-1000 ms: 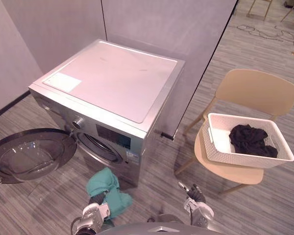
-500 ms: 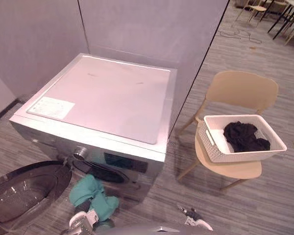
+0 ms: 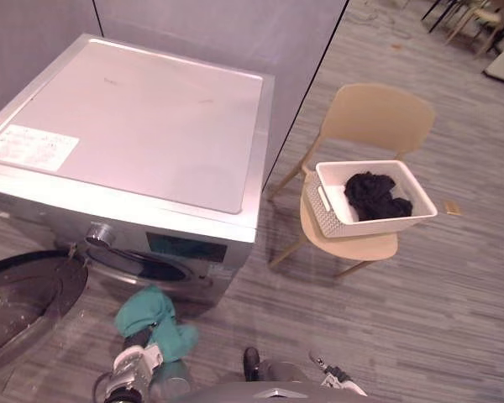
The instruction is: Pick up the laundry basket with both hands and put the clothes into the washing machine.
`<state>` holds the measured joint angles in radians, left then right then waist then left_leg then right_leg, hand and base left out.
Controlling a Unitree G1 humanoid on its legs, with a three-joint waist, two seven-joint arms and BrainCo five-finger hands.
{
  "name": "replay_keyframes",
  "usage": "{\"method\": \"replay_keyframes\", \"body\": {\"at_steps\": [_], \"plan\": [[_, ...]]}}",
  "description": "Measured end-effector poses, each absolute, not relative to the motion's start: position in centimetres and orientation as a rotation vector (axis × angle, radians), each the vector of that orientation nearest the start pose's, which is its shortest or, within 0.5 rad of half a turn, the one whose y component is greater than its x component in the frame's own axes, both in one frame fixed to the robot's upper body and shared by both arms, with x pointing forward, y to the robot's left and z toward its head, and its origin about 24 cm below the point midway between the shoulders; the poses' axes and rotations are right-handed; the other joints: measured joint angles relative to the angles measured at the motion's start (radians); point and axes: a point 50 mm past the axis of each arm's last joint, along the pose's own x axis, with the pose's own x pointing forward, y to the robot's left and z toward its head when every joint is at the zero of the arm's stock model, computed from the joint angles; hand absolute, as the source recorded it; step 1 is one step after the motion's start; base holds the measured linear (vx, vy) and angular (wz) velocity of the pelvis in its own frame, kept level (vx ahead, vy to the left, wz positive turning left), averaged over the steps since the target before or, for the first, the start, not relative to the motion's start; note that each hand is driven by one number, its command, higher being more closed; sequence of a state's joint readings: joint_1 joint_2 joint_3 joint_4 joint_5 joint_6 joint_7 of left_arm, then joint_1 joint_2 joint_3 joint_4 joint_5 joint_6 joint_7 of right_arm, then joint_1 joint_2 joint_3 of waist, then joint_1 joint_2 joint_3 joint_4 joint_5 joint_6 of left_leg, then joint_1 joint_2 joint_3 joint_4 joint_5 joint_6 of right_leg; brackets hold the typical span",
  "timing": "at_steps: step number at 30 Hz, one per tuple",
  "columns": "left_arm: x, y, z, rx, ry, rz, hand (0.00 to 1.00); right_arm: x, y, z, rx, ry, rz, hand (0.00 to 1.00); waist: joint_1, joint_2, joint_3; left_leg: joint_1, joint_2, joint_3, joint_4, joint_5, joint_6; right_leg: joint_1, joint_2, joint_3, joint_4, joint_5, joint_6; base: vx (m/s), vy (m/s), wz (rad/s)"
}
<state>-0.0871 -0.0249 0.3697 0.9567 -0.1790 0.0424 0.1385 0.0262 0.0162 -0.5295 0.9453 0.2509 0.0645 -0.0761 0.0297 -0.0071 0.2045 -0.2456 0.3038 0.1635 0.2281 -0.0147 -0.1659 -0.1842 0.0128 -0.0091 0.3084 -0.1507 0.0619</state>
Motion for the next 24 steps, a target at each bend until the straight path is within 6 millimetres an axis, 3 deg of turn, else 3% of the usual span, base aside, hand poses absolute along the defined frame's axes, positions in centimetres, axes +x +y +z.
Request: {"method": "replay_keyframes", "body": {"at_steps": [2,4,9,13,15,18,23,24], "plan": [[17.6,17.9,-13.3,-0.358,0.876,0.472,1.00,11.9,-22.2,-14.7,0.448,0.935,-0.660,0.00,-0.003,0.019,0.029,-0.044,-0.014,-0.029,-0.006,0.014,0.011,-0.066,-0.017,-0.038,0.091,-0.047,-0.006,-0.19,-0.113,0.60],[18.3,18.0,-12.8,-0.379,0.836,0.485,1.00,13.0,-22.1,-14.3,0.444,0.908,-0.642,0.00,0.000,0.015,0.039,-0.070,-0.018,-0.026,-0.007,0.019,0.019,-0.112,-0.025,-0.047,0.139,-0.068,-0.010,-0.12,-0.104,0.32],[21.1,19.9,-10.3,-0.388,0.684,0.534,1.00,17.5,-21.9,-11.8,0.423,0.735,-0.585,0.00,0.001,-0.020,0.126,-0.212,-0.019,-0.026,0.051,0.041,0.024,-0.287,-0.046,-0.058,0.293,-0.121,-0.020,-0.07,-0.076,0.09],[24.1,21.1,-7.4,-0.396,0.545,0.552,1.00,18.8,-22.0,-10.6,0.442,0.660,-0.580,0.00,-0.006,-0.027,0.178,-0.314,-0.015,-0.025,0.150,0.037,0.018,-0.382,-0.059,-0.050,0.378,-0.148,-0.022,0.02,-0.020,-0.06],[26.7,22.5,-4.0,-0.402,0.398,0.561,1.00,19.3,-22.2,-10.0,0.453,0.623,-0.601,0.00,-0.008,-0.029,0.206,-0.384,-0.008,-0.027,0.222,0.006,0.019,-0.440,-0.059,-0.042,0.421,-0.161,-0.018,0.04,0.010,-0.10],[29.2,24.4,0.0,-0.388,0.244,0.578,1.00,20.0,-22.6,-9.2,0.463,0.568,-0.619,0.00,-0.013,-0.029,0.233,-0.455,0.007,-0.027,0.305,-0.026,0.018,-0.496,-0.053,-0.029,0.459,-0.169,-0.015,0.05,0.030,-0.22],[33.9,28.0,10.1,-0.357,-0.073,0.582,1.00,21.0,-23.6,-7.9,0.498,0.479,-0.671,0.00,-0.024,-0.035,0.289,-0.594,0.029,-0.021,0.414,-0.065,0.029,-0.622,-0.045,-0.005,0.519,-0.177,-0.008,0.02,0.031,-0.17],[34.3,28.2,11.3,-0.353,-0.107,0.577,1.00,21.1,-23.7,-7.8,0.503,0.473,-0.675,0.00,-0.025,-0.036,0.295,-0.604,0.031,-0.021,0.419,-0.067,0.033,-0.631,-0.044,-0.005,0.521,-0.177,-0.008,0.00,0.016,-0.05]]}}
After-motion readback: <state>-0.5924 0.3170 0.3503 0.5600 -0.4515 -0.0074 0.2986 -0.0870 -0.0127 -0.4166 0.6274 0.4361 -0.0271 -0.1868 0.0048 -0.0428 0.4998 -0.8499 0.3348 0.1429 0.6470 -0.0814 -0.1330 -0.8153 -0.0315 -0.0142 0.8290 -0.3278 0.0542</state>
